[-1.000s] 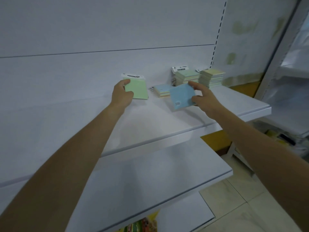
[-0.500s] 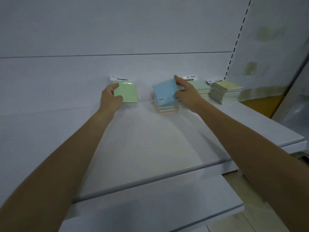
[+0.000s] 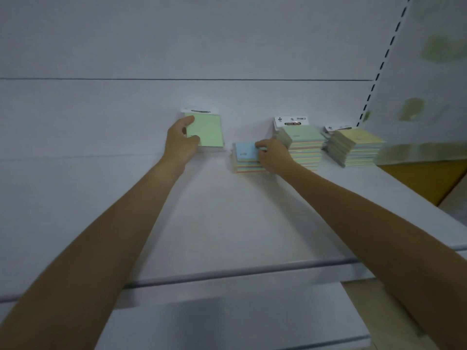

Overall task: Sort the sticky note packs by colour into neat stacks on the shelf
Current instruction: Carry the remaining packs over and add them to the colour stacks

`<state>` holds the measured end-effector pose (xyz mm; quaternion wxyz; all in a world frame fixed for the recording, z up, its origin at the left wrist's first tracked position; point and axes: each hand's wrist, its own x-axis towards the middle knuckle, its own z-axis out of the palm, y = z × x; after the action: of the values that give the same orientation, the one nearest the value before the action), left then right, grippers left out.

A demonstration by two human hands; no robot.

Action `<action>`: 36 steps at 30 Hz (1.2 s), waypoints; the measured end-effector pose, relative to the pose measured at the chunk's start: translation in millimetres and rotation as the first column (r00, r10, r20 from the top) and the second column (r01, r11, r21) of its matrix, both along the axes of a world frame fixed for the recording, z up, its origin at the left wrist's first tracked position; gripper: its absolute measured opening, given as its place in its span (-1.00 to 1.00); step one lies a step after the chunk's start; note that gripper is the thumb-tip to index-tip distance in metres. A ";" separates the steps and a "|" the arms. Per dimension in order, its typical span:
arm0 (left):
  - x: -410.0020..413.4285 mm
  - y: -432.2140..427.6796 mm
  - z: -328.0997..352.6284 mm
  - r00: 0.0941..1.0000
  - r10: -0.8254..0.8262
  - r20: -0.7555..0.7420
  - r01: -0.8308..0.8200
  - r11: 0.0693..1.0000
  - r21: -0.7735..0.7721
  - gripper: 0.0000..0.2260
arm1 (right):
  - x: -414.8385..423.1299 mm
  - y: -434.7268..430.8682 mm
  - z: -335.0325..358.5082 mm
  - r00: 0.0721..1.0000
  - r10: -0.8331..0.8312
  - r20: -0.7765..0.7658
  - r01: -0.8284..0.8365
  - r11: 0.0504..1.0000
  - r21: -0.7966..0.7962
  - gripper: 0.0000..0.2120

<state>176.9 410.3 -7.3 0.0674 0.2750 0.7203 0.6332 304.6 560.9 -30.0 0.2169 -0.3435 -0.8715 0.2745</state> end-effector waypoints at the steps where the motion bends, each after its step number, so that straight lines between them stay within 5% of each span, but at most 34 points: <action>1: 3.0 1.8 1.1 1.000 0.003 0.002 -0.003 1.000 0.008 -0.52 | 1.7 1.4 0.3 1.000 0.014 0.009 -0.014 1.000 0.023 -0.64; 12: 35.5 40.0 10.8 0.999 -0.047 0.024 0.045 0.996 0.078 -0.52 | 86.1 6.1 -4.0 0.933 0.353 0.073 -0.360 0.896 0.260 -0.58; 18: 73.9 81.1 22.7 0.988 -0.153 0.014 0.152 0.987 0.048 -0.54 | 118.1 23.9 -18.7 0.905 0.319 0.282 -0.375 0.910 0.177 -0.49; 36: 112.7 154.2 27.7 0.954 -0.297 -0.045 0.264 0.900 -0.346 -0.54 | 122.3 32.1 -25.6 0.910 0.348 0.227 -0.389 0.905 0.172 -0.48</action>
<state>289.6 564.5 20.4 0.1690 0.3908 0.7727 0.4707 426.8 593.0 -55.6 0.1120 -0.1713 -0.9619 0.1815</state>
